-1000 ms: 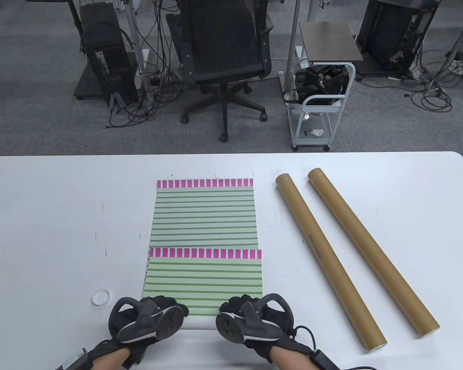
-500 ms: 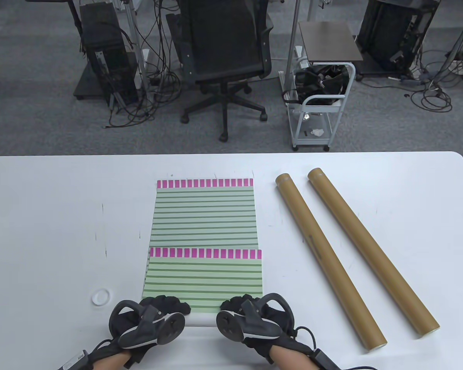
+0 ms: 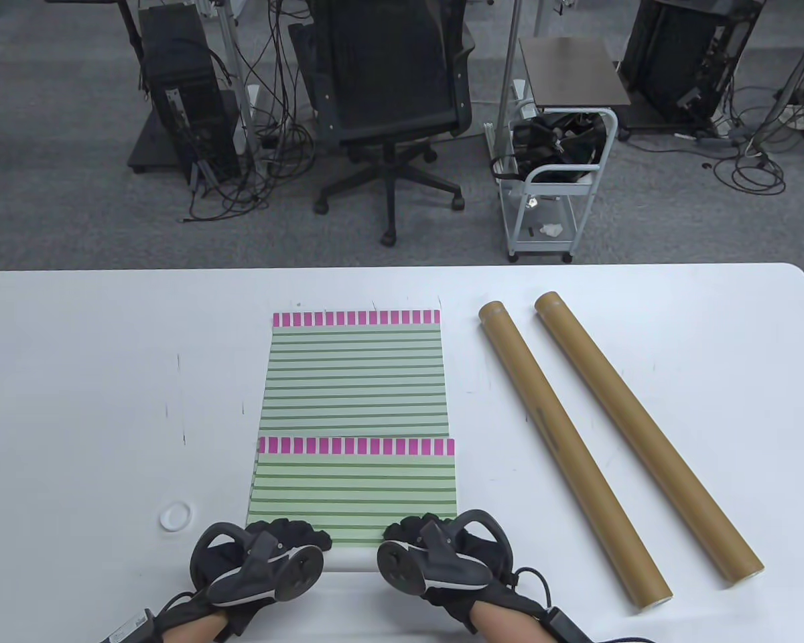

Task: Roll up mouse pads and store in mailing tubes

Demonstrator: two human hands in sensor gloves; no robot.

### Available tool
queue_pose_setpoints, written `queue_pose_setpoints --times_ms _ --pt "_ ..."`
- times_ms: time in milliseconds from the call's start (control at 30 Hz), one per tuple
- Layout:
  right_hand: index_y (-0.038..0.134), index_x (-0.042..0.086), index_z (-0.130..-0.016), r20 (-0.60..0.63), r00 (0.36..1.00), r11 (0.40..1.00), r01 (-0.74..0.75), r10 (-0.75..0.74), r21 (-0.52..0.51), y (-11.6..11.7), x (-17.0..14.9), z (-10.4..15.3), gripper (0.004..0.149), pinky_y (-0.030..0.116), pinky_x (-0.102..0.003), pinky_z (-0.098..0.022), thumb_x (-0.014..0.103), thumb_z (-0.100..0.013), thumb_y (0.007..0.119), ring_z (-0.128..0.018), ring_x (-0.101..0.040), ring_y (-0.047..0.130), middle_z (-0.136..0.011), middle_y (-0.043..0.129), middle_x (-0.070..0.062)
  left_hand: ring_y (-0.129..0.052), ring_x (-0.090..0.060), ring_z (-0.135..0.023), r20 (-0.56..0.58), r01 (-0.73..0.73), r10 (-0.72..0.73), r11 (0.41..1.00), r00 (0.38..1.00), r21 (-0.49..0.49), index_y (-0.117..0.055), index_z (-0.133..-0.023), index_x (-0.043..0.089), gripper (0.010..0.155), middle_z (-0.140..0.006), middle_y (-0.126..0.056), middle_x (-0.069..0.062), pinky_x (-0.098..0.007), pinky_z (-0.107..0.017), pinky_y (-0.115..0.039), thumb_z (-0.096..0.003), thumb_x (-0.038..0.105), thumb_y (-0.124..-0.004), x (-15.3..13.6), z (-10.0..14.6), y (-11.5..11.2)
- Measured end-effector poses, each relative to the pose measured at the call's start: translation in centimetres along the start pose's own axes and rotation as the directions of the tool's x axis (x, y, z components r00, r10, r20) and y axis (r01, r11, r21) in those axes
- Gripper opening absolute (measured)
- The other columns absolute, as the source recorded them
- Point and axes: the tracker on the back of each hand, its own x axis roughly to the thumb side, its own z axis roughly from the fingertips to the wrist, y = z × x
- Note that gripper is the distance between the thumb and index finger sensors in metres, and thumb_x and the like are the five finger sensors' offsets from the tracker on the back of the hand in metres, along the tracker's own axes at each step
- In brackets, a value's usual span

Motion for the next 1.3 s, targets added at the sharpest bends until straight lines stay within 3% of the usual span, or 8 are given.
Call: queue_pose_setpoints --times_ms 133,200,300,500,800,1133,1300 --pt "0.077 0.020 -0.090 -0.006 1.000 1.000 0.024 -0.024 0.013 0.3 -0.2 -0.2 0.049 0.081 -0.040 -0.049 0.039 -0.045 0.073 -0.064 -0.028 0.091 -0.084 0.086 -0.007 -0.094 -0.010 -0.076 -0.002 0.013 -0.013 1.000 1.000 -0.009 -0.070 -0.089 0.043 0.047 -0.087 -0.086 0.015 -0.025 -0.059 -0.084 -0.0422 0.046 -0.061 0.0 0.0 -0.1" --pt "0.078 0.020 -0.090 -0.007 1.000 1.000 0.022 -0.022 0.014 0.4 -0.2 -0.3 0.048 0.081 -0.040 -0.050 0.038 -0.046 0.071 -0.064 -0.028 0.092 -0.084 0.087 -0.007 -0.096 -0.010 -0.075 -0.001 0.029 -0.029 0.999 1.000 0.033 -0.066 -0.090 0.043 0.048 -0.092 -0.081 0.015 -0.024 -0.057 -0.087 -0.0420 0.048 -0.064 0.0 0.2 0.2" --pt "0.079 0.019 -0.090 -0.013 0.999 0.999 0.040 -0.040 0.015 0.5 -0.4 -0.5 0.047 0.081 -0.041 -0.050 0.037 -0.047 0.070 -0.064 -0.028 0.091 -0.083 0.088 -0.007 -0.101 -0.011 -0.072 0.034 0.009 -0.013 0.994 0.999 0.108 -0.074 -0.084 0.041 0.048 -0.083 -0.089 0.014 -0.025 -0.053 -0.092 -0.0374 0.055 -0.070 0.0 0.6 0.8" --pt "0.078 0.018 -0.092 -0.017 0.999 0.999 0.040 -0.040 0.024 0.5 -0.5 -0.4 0.049 0.080 -0.042 -0.052 0.038 -0.048 0.069 -0.066 -0.030 0.091 -0.086 0.086 -0.009 -0.101 -0.009 -0.072 0.000 0.089 -0.089 0.994 0.996 0.062 -0.074 -0.085 0.039 0.052 -0.082 -0.090 0.014 -0.024 -0.053 -0.090 -0.0351 0.053 -0.075 0.5 0.2 0.7" --pt "0.078 0.015 -0.092 0.012 0.996 0.993 0.082 -0.084 0.088 0.4 -0.3 -0.3 0.051 0.080 -0.042 -0.051 0.039 -0.047 0.072 -0.064 -0.029 0.091 -0.083 0.087 -0.010 -0.100 -0.009 -0.071 0.001 -0.020 0.020 1.000 1.000 -0.014 -0.076 -0.085 0.040 0.050 -0.080 -0.092 0.014 -0.025 -0.053 -0.088 -0.0365 0.054 -0.071 -0.3 -0.1 0.7" --pt "0.081 0.017 -0.091 -0.011 0.999 0.999 0.038 -0.038 0.015 0.3 -0.3 -0.1 0.050 0.080 -0.043 -0.052 0.039 -0.048 0.068 -0.066 -0.030 0.092 -0.084 0.089 -0.009 -0.095 -0.009 -0.073 -0.035 -0.047 0.046 0.998 0.998 -0.050 -0.074 -0.085 0.044 0.047 -0.083 -0.089 0.015 -0.026 -0.058 -0.085 -0.0392 0.050 -0.064 -0.6 -0.6 0.3" --pt "0.077 0.018 -0.093 -0.003 1.000 1.000 -0.017 0.017 0.001 0.4 0.2 -0.1 0.056 0.079 -0.042 -0.054 0.043 -0.044 0.075 -0.067 -0.028 0.090 -0.085 0.087 -0.008 -0.089 -0.014 -0.077 -0.086 -0.087 0.081 0.993 0.993 -0.076 -0.075 -0.084 0.045 0.046 -0.087 -0.083 0.014 -0.030 -0.063 -0.081 -0.0408 0.049 -0.061 -1.0 -1.0 0.2"
